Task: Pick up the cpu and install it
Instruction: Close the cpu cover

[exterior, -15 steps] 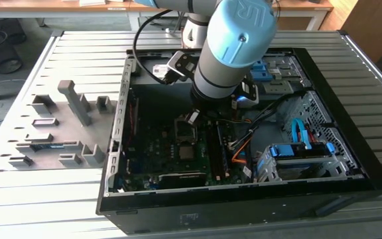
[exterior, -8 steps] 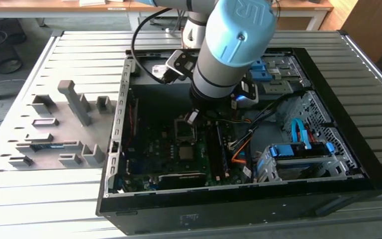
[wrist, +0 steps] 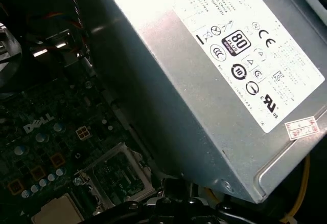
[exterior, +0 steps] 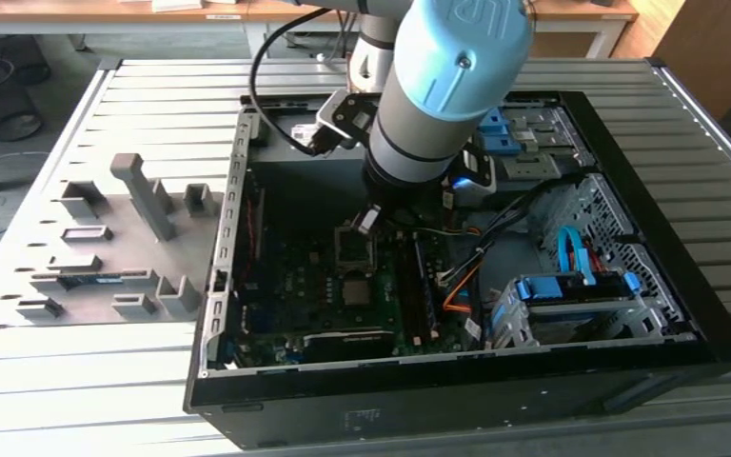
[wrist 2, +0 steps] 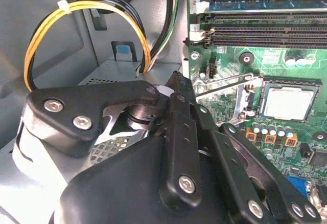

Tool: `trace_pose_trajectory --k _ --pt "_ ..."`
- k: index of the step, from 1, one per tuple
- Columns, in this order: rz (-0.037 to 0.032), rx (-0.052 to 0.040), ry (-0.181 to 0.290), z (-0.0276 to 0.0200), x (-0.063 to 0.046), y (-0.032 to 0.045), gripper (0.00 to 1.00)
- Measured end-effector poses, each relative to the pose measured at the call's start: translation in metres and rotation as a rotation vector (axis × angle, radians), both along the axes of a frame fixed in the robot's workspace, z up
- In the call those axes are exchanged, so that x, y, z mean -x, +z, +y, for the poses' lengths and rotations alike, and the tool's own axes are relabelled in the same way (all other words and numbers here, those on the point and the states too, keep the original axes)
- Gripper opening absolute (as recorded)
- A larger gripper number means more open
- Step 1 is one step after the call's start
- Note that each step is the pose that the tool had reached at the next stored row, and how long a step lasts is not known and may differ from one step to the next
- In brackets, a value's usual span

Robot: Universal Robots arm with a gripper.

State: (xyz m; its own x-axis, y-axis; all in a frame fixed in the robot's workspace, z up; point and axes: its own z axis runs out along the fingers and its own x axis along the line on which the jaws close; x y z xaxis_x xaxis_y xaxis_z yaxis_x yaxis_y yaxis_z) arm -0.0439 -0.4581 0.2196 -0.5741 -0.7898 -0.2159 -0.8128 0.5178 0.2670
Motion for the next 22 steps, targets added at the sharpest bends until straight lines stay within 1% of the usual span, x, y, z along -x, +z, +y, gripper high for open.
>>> trace_pose_trajectory --k 11,16,19,20,22 --pt "-0.0018 -0.0018 0.003 -0.0031 0.0035 0.0007 0.1" --pt "-0.0019 -0.0077 0.003 -0.0042 0.0035 0.0065 0.1" --pt "-0.0018 -0.01 0.003 -0.0049 0.0035 0.0074 0.1" --pt "-0.001 -0.0102 0.003 -0.0049 0.0031 0.0073 0.1" --pt "0.0057 -0.0104 0.003 -0.005 -0.0011 0.0054 0.1"
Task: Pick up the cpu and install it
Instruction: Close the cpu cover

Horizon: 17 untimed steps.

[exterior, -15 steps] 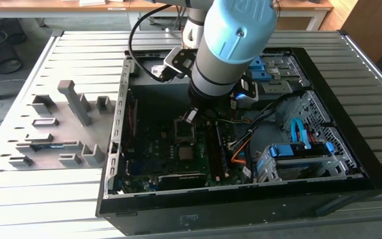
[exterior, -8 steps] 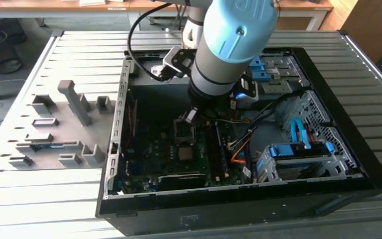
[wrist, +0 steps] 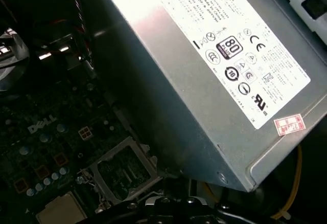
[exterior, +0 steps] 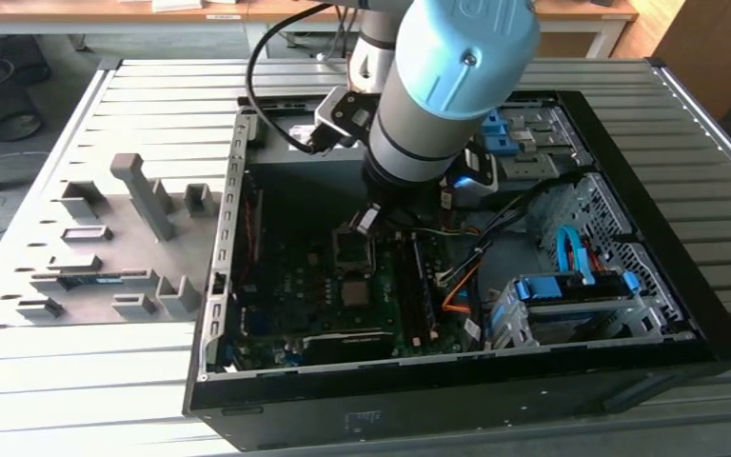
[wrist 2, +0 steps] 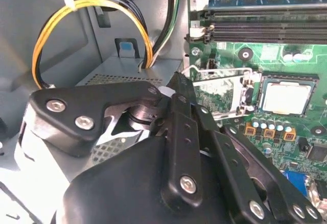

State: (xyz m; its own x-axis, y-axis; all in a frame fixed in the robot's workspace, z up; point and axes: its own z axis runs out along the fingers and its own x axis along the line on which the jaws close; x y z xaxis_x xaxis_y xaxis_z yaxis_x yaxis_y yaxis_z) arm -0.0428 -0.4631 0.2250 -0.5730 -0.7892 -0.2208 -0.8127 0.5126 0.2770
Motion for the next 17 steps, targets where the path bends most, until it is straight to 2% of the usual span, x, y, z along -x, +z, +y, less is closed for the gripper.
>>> trace_pose_trajectory --k 5,9,10,12,14,17 --pt "0.0089 -0.0033 0.0 0.0001 -0.015 -0.0068 0.1" --pt "0.0118 -0.0117 0.0 0.0001 -0.017 -0.012 0.1" --pt "0.012 -0.0155 0.0 0.0 -0.017 -0.0128 0.1" --pt "0.0119 -0.0355 0.0 0.0001 -0.017 -0.0138 0.1" --pt "0.0119 -0.0516 0.0 -0.0001 -0.017 -0.015 0.1" --pt "0.0119 -0.065 0.0 -0.0038 -0.017 -0.0169 0.1"
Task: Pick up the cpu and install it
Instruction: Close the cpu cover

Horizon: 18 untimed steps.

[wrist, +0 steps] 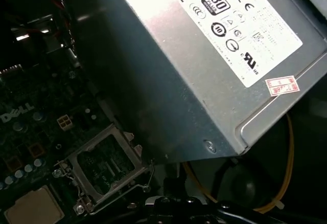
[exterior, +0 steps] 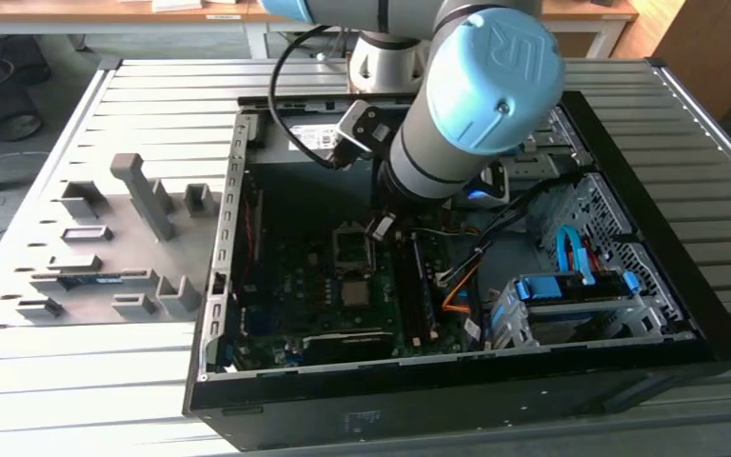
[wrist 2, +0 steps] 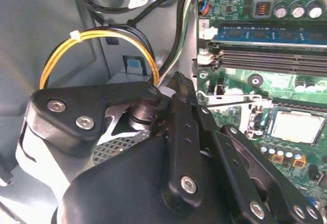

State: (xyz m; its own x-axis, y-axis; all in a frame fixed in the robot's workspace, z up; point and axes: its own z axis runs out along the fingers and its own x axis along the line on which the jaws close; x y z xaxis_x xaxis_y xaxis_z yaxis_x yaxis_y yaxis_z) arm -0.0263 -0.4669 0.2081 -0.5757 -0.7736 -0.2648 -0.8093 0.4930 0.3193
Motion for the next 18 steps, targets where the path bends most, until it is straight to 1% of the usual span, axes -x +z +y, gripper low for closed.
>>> trace_pose_trajectory --k 3,4,5,6,7,9,14,18 --pt "0.0 -0.0177 0.0 -0.004 0.0 -0.002 0.1" --pt "0.0 -0.0263 0.0 -0.0044 0.0 -0.0025 0.1" --pt "0.0 -0.0376 0.0 -0.0046 0.0 -0.0028 0.1" --pt "0.0001 -0.0465 0.0 -0.0049 0.0 -0.0033 0.1" --pt "0.0 -0.0515 0.0 -0.0052 0.0 -0.0042 0.1" --pt "-0.0001 -0.0544 0.0 -0.0062 0.0 -0.0059 0.1" --pt "0.0 -0.0546 0.0 -0.0069 0.002 -0.0131 0.1" --pt "0.0 -0.0545 0.0 -0.0069 0.005 -0.0193 0.1"
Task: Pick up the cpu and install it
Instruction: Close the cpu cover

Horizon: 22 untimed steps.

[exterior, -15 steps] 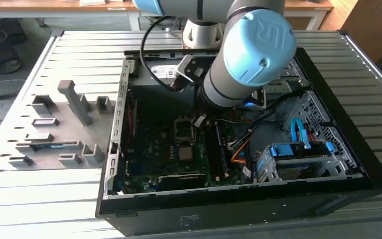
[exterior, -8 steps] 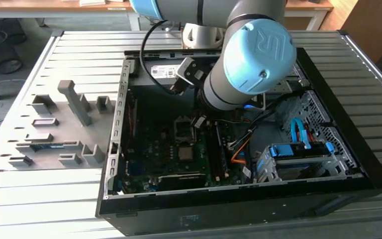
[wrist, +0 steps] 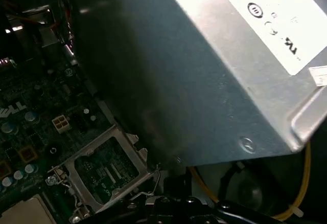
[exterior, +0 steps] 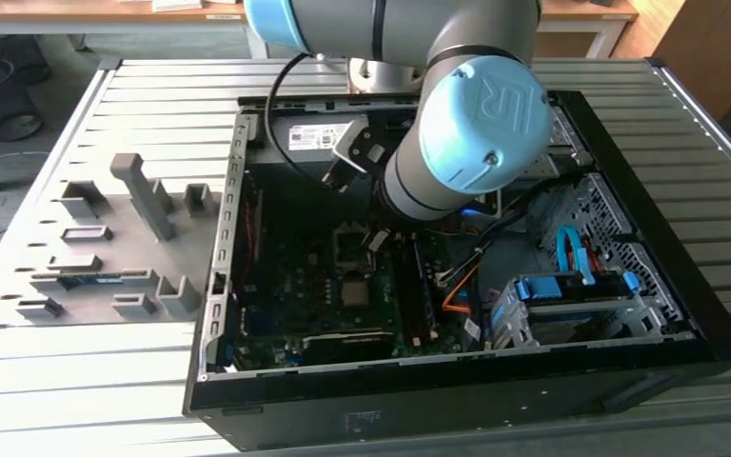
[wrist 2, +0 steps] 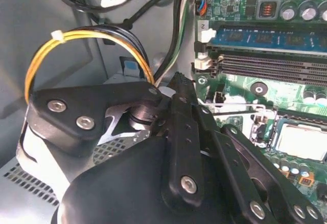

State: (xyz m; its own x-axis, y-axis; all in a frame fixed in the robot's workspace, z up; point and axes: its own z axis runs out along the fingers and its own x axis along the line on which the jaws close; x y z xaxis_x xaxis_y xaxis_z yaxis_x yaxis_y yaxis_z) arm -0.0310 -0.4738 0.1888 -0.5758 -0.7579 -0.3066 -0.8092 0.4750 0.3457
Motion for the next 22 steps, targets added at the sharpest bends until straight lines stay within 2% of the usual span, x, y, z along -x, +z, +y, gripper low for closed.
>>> trace_pose_trajectory --k 8,14,18,22 --pt "0.0 -0.0002 0.0 0.0 0.002 -0.0073 0.1" --pt "-0.0011 -0.0002 0.0 0.0001 0.006 -0.0084 0.1" --pt "-0.0082 -0.0001 0.0 0.0 0.009 -0.0078 0.1" --pt "-0.0187 -0.0001 0.0 -0.0001 0.013 -0.0043 0.1"
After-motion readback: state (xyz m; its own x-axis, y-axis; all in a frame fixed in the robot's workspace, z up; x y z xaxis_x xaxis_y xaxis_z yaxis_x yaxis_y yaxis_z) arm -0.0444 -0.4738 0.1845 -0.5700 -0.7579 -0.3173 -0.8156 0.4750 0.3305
